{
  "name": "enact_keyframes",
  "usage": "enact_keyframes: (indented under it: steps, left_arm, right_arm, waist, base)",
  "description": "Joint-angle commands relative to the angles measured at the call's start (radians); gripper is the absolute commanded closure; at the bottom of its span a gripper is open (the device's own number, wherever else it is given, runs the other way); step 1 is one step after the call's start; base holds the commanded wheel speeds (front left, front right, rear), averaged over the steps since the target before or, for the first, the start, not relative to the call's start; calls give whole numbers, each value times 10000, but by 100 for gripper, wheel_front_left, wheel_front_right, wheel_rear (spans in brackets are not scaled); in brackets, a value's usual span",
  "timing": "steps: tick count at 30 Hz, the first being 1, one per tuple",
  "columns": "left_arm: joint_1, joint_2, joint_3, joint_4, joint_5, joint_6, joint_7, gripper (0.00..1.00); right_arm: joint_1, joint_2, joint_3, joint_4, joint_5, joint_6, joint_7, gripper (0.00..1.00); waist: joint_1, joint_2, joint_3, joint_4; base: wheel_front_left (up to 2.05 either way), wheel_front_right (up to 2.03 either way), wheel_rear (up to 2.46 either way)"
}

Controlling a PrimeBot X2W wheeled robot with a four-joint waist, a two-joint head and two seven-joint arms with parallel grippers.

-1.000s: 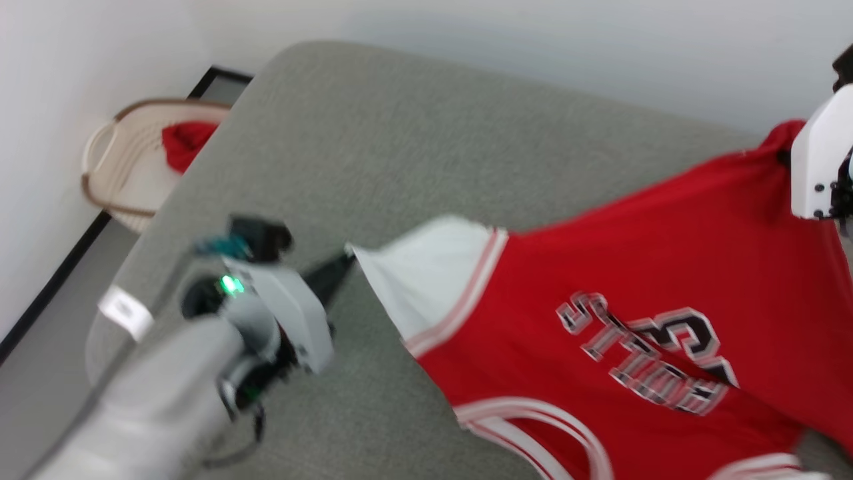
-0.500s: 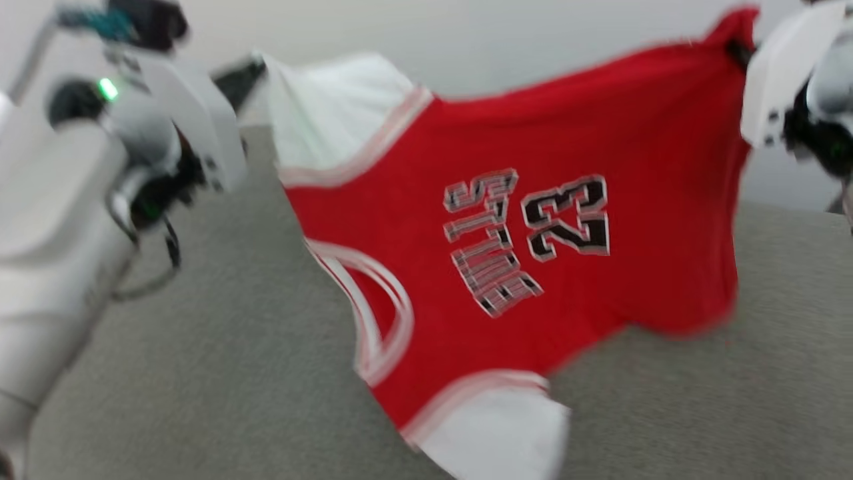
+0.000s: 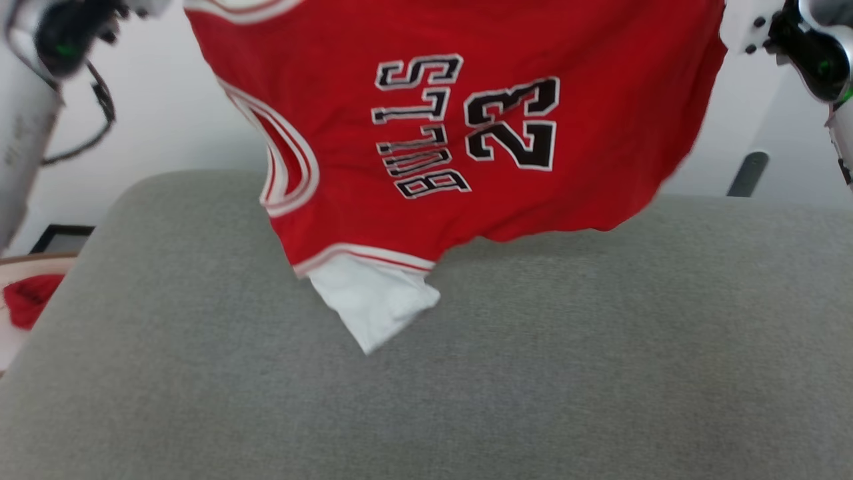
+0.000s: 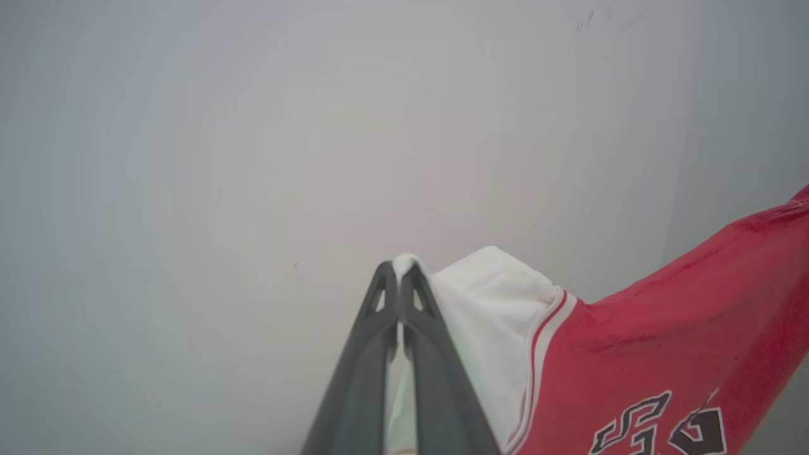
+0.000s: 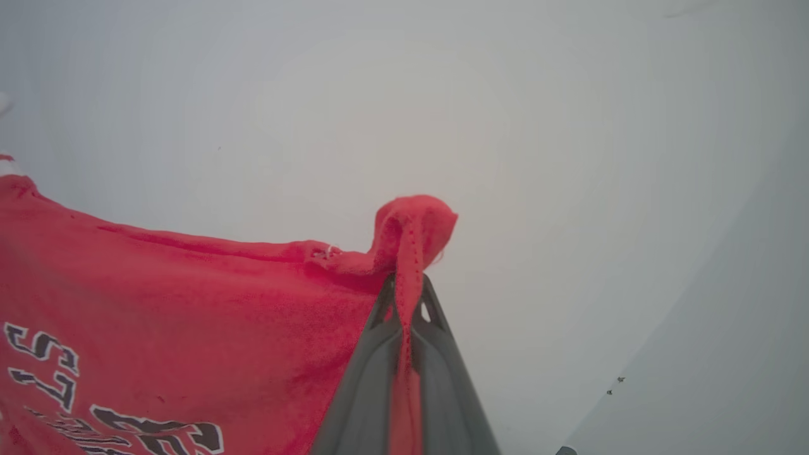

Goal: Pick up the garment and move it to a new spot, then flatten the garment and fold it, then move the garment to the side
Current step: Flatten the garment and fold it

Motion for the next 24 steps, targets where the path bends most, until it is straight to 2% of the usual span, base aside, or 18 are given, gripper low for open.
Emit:
enact_keyframes:
  steps: [1,10,18,19,24]
  left_arm:
    - [-388,38,-27,231,58,-29,-94,100]
    - [-1552,213,-489,615,132,-29,-326,100]
    - [-2810,538,-782,582,285,-31,-837,100]
    - [-2810,538,-782,582,285,-31,-837,100]
    - [-3875,617,-751,978,754,2,-1774,100]
  right_arm:
    - [-227,103,-2,122,18,-14,-127,100]
    - [-821,96,-8,391,260,-14,-275,100]
    - [-1804,-96,-59,292,6,-14,-548,100]
    - [-1804,-96,-59,292,6,-14,-548,100]
    - [-2584,-105,-172,379,-795,-14,-1687,100]
  waist:
    - [0,-1,-1,-288]
    - [0,-1,740,-591]
    - [0,-1,2742,-825]
    - [0,-1,2742,-825]
    - [0,-1,4352,-912]
  base:
    - [0,0,0]
    - [0,0,0]
    - [0,0,0]
    - [0,0,0]
    - [0,0,0]
